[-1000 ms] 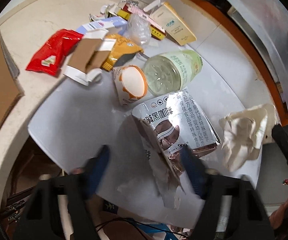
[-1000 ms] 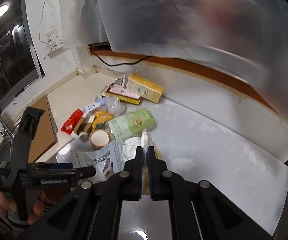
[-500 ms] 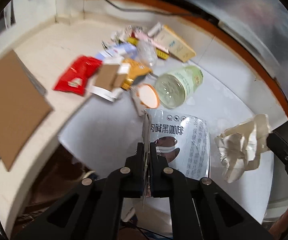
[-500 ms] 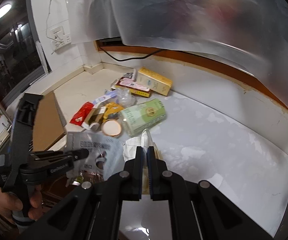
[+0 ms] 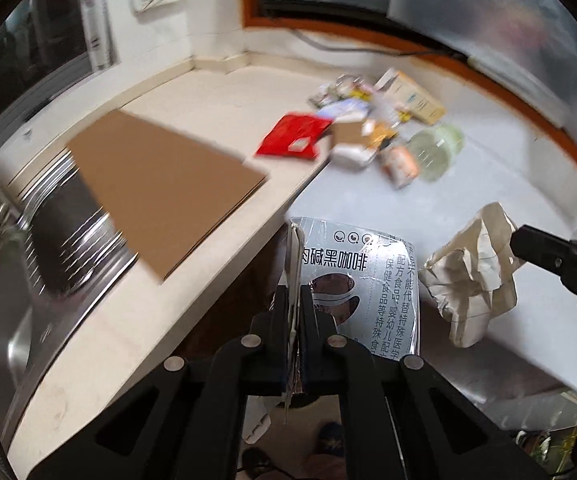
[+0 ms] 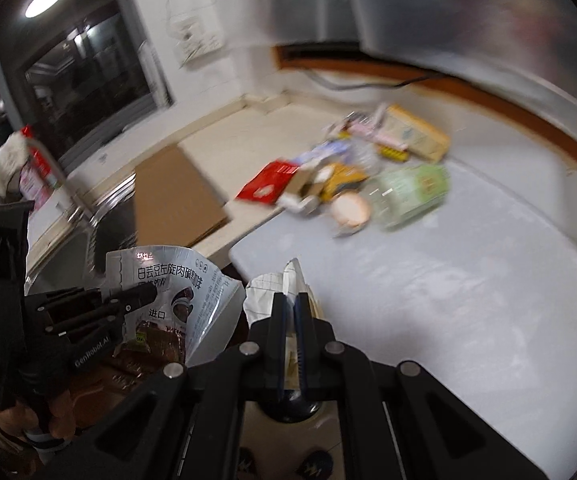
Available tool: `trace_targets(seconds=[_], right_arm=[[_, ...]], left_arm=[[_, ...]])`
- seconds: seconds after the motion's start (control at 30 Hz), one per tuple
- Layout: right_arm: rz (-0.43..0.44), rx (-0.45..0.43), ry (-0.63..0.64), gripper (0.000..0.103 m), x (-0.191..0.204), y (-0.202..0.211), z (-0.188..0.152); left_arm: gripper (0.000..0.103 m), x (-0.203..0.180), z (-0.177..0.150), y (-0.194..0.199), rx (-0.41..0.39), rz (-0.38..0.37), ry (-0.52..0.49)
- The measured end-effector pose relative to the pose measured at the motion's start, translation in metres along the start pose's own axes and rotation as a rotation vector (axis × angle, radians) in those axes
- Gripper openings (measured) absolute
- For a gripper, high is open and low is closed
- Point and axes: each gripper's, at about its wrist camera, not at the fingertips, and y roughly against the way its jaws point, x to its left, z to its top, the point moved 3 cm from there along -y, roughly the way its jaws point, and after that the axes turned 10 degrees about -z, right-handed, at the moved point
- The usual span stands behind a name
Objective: Collect trash
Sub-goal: 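Carry the silver bag down to the floor bin and release it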
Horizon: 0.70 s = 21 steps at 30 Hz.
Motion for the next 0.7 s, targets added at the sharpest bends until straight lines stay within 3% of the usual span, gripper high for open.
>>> trace_targets(seconds=[0.2,0.37,0.7], right_arm=[[-0.003,0.044,0.081,0.004,0.045,-0.034,-0.036],[-0.041,0.056,0.147,0.004,0.073,-0.078,-0.079],[-0.045,0.104,0.075,0.005,0.067,-0.186,-0.156]], left_arm=[[0.002,0.024,-0.045,-0.039,0.071,0.089,-0.023],[0.002,0.041,-0.079,-0.085,0.112,0.062,-0.014],[0.004,0.061,-0.130,-0.197,0.137,0.037,-0.059]])
